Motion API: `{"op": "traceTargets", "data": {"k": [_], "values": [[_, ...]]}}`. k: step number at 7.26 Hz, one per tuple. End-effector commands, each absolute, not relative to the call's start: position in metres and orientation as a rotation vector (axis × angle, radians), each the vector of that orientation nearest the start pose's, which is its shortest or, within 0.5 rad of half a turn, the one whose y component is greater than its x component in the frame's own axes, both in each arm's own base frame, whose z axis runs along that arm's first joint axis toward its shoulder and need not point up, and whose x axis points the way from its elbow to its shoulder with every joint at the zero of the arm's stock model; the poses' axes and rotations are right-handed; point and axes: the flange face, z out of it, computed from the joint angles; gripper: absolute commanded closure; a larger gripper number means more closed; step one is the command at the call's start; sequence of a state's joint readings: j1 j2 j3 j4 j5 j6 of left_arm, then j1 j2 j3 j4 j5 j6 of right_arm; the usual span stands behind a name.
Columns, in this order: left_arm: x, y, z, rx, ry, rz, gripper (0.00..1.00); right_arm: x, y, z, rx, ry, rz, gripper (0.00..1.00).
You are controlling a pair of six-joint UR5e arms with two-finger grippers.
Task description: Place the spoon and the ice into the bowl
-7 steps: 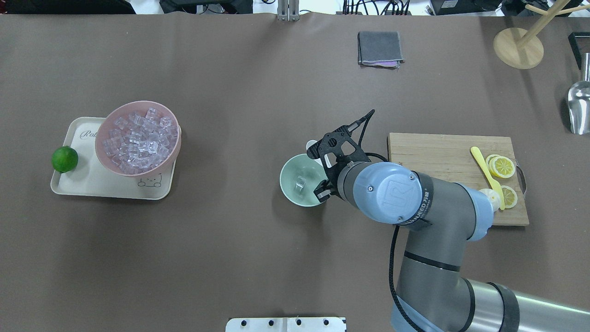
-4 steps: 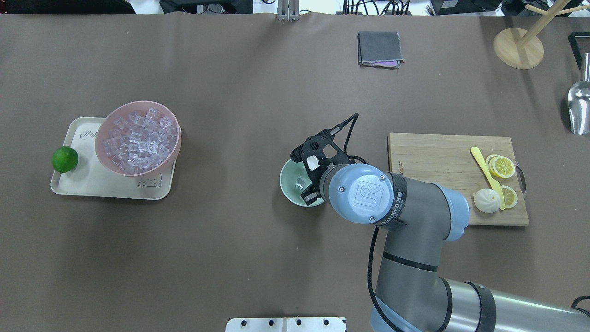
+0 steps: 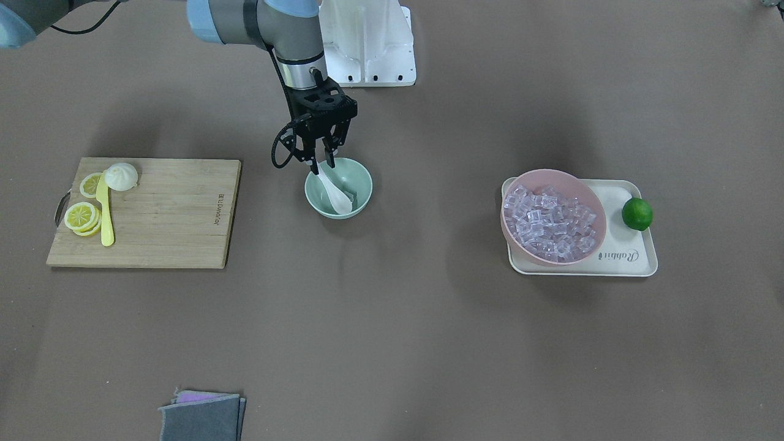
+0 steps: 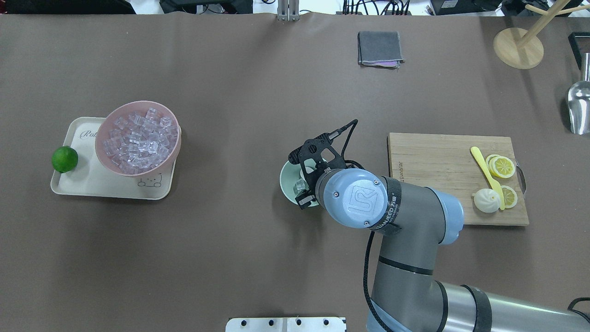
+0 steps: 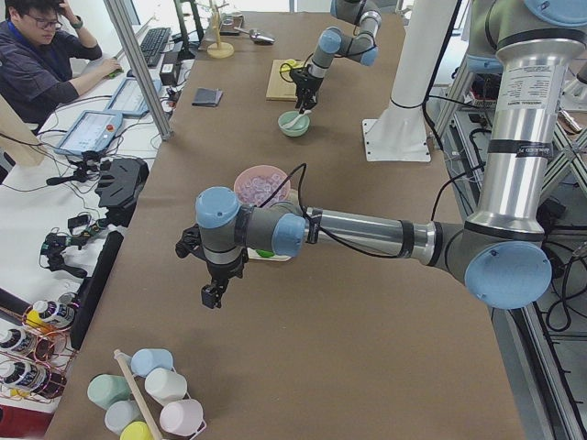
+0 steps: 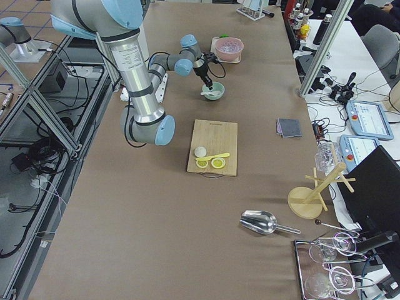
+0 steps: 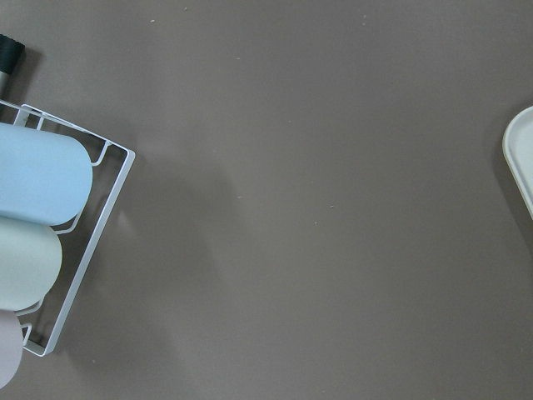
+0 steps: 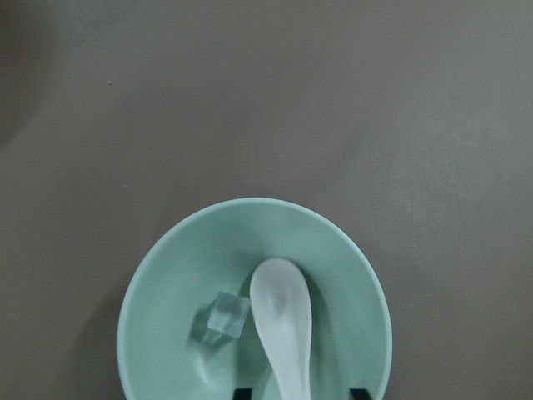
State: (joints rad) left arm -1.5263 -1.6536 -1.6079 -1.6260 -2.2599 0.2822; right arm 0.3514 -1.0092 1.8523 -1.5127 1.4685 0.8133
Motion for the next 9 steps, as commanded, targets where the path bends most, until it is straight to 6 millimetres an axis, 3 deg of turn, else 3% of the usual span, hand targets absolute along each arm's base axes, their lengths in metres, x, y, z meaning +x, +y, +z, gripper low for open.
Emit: {"op": "traceTargets", "data": {"k": [1,2,4,6,7,8,9], "values": [[-0.046,-0.538,0.599,0.247,0.667,0.372,0.02,-0.537,-0.352,0.205,0.547,-0.744,-0.279,0.0],[-0.046,-0.538,0.601,0.242,0.667,0.371,0.02,-0.527,-0.367,0.204,0.556,-0.734,-0.255,0.0],[-0.047,-0.528,0.62,0.209,0.67,0.356,0.02,-0.485,-0.42,0.209,0.53,-0.73,-0.195,0.0],[-0.047,-0.511,0.652,0.125,0.699,0.322,0.02,-0.452,-0.477,0.236,0.478,-0.694,-0.147,0.0],[-0.061,-0.485,0.667,0.107,0.763,0.27,0.02,-0.425,-0.508,0.25,0.453,-0.681,-0.167,0.0],[-0.083,-0.481,0.668,0.078,0.845,0.183,0.02,-0.383,-0.536,0.272,0.416,-0.684,-0.188,0.0],[-0.085,-0.479,0.651,0.025,0.86,0.152,0.02,-0.328,-0.56,0.299,0.354,-0.716,-0.182,0.0]]}}
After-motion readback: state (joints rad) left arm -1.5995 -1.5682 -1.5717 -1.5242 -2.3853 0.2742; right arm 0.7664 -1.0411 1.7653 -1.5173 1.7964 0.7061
